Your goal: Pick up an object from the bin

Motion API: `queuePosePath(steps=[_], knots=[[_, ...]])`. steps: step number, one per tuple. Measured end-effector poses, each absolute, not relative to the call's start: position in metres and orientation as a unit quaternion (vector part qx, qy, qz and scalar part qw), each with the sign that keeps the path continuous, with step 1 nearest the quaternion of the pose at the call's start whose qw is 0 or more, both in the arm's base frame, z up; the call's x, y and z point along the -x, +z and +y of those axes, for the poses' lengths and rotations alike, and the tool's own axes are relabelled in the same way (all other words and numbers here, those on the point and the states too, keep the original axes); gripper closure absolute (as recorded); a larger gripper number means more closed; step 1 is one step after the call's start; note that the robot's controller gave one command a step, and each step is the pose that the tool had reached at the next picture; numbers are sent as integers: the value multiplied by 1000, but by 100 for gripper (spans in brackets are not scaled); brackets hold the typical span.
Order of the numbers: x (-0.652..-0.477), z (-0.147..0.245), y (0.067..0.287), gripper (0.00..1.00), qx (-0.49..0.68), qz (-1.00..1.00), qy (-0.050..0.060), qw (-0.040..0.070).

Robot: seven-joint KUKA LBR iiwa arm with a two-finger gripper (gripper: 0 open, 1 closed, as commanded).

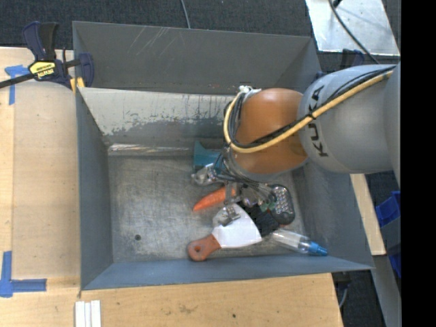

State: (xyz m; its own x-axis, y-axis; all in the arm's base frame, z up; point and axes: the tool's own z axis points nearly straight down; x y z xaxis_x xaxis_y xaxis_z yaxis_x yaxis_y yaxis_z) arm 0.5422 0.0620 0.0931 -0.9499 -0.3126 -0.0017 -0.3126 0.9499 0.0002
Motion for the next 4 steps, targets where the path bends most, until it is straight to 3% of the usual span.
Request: queuePosePath(steps=[1,4], knots=[[-575,25,78,100,179,984,4,-1],[-572,24,87,100,179,984,2,-2]])
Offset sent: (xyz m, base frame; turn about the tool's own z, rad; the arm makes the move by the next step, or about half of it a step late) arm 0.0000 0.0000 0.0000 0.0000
